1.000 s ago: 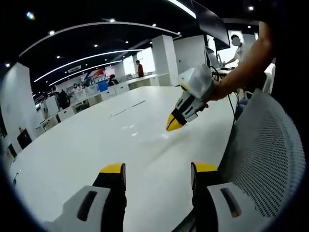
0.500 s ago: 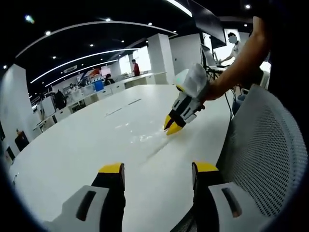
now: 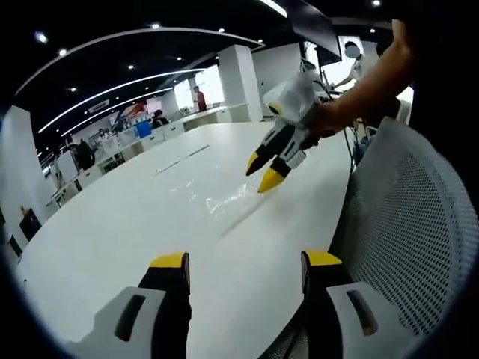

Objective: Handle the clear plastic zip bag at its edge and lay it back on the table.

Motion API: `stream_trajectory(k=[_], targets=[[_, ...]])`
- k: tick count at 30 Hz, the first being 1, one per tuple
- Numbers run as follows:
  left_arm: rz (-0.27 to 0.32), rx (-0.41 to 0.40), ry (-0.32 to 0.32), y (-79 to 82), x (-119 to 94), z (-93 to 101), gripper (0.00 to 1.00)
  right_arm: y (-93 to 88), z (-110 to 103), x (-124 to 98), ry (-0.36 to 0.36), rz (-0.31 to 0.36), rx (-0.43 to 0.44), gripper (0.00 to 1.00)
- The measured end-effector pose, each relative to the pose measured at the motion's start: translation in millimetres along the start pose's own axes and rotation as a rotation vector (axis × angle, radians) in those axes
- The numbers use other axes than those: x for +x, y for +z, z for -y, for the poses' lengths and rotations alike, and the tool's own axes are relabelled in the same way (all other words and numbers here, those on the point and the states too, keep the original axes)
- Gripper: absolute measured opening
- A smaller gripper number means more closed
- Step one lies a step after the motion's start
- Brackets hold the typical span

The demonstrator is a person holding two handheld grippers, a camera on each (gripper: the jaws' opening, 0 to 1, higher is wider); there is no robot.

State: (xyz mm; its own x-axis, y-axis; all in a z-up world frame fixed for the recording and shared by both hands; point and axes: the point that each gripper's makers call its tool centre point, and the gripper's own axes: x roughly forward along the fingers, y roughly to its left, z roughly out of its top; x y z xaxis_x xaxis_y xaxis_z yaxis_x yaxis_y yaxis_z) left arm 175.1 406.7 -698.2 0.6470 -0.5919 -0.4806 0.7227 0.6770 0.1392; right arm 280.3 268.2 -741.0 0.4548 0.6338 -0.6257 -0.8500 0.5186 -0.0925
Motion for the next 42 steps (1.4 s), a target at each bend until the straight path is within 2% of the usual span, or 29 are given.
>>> stream_trajectory(k=[7,13,19,24,28,30,32,34,37,42], targets=[[-0.009,0.000,-0.006,-2.0,0.8,1.7,0.59,5.4,5.4,-35.1,-0.087,0.043,0.049,0.45],[-0.008,0.006,0.016,-1.8,0.4,-2.3,0.60,7.5,7.0,-71.1,-0.174,0.071,0.065,0.61],[-0.028,-0.020,0.026,-6.3,1.0,-5.0,0.67,-6.3,7.1,-100.6,-0.234,0.067,0.053,0.74],[-0.015,-0.037,0.029,-4.3,0.8,-5.8,0.69,-22.9,0.4,-123.1,-0.278,0.066,0.078,0.84],[-0.004,-0.071,0.028,-3.5,0.2,-5.7,0.70,-32.6,-5.7,-132.4,-0.298,0.054,0.077,0.89],[-0.004,-0.069,0.027,-3.3,0.3,-5.3,0.70,-30.9,-3.1,-140.0,-0.329,0.070,0.053,0.91],[0.001,-0.063,0.024,-1.9,0.7,-4.6,0.71,-30.3,-4.1,-144.5,-0.340,0.108,0.081,0.95],[0.003,-0.064,0.024,-1.4,0.7,-4.5,0.73,-34.6,-6.2,-145.6,-0.343,0.114,0.094,1.00],[0.016,-0.073,0.026,2.8,0.4,-3.2,0.74,-45.3,-12.0,-145.3,-0.343,0.095,0.090,1.00],[0.009,-0.048,0.016,4.0,1.1,0.9,0.74,-50.3,-11.6,-147.6,-0.351,0.096,0.113,1.00]])
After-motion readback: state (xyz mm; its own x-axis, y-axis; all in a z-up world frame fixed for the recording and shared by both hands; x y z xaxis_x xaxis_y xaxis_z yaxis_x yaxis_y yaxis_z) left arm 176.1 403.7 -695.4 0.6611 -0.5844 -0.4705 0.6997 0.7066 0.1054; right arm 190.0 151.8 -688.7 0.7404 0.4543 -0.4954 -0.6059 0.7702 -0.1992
